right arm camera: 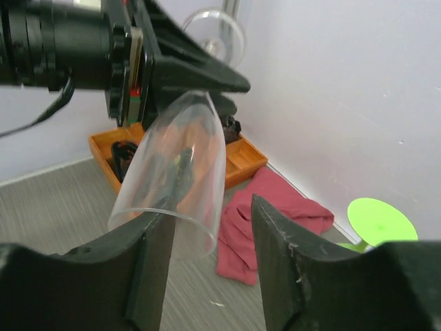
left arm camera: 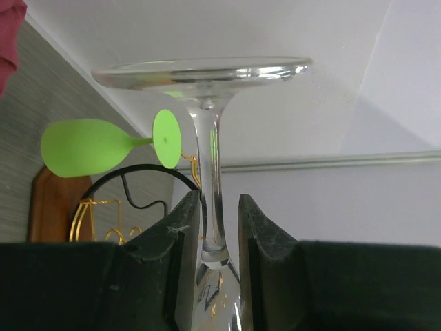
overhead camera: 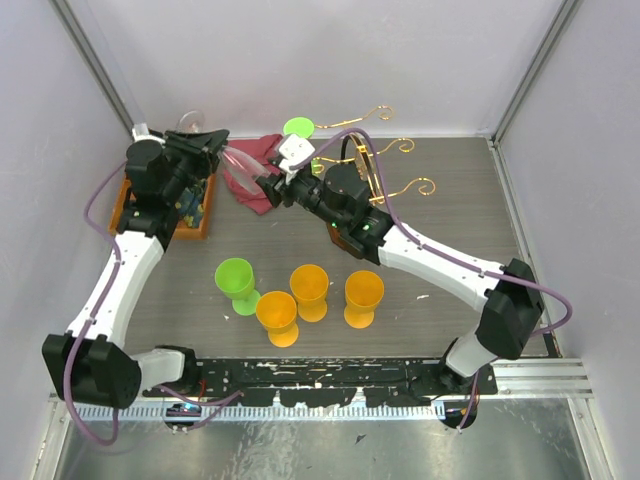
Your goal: Place the wine glass upside down on the wine glass rack
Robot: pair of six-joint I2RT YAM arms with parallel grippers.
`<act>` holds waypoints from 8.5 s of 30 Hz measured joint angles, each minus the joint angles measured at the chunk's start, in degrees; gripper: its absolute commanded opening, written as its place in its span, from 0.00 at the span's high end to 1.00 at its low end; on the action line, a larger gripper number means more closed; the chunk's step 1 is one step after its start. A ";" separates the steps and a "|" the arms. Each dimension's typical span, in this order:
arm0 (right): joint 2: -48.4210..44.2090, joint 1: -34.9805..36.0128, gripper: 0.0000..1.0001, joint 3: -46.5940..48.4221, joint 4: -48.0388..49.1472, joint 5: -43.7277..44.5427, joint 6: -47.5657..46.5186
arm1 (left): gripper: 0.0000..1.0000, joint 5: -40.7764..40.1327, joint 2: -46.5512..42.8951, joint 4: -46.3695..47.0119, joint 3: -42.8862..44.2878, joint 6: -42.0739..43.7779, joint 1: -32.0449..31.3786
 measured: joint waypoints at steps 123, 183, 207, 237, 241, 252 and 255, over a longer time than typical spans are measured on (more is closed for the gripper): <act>-19.61 -8.07 0.00 -1.38 -28.48 29.33 -11.63 | 0.74 -7.74 37.62 51.30 -3.89 72.94 -25.94; -18.08 -8.70 0.00 -1.38 -30.45 28.68 -10.14 | 0.39 -5.44 29.24 55.87 -11.87 78.53 -26.67; -14.60 -8.70 0.00 3.56 -35.82 24.17 -5.57 | 0.35 -15.98 1.62 9.40 -13.27 86.36 -26.67; -10.25 -8.70 0.00 11.50 -43.98 18.14 8.26 | 0.30 -21.88 -18.01 -65.70 6.21 69.09 -26.67; -10.40 -8.70 0.00 11.08 -44.04 18.10 9.53 | 0.29 -21.88 -17.97 -66.23 3.32 67.80 -26.67; -10.56 -8.74 0.00 10.29 -44.30 18.16 10.36 | 0.27 -25.29 -14.93 -59.91 -2.14 65.55 -26.67; -10.64 -8.74 0.00 10.29 -44.30 18.21 10.14 | 0.27 -25.66 -11.28 -59.41 -2.12 64.85 -26.67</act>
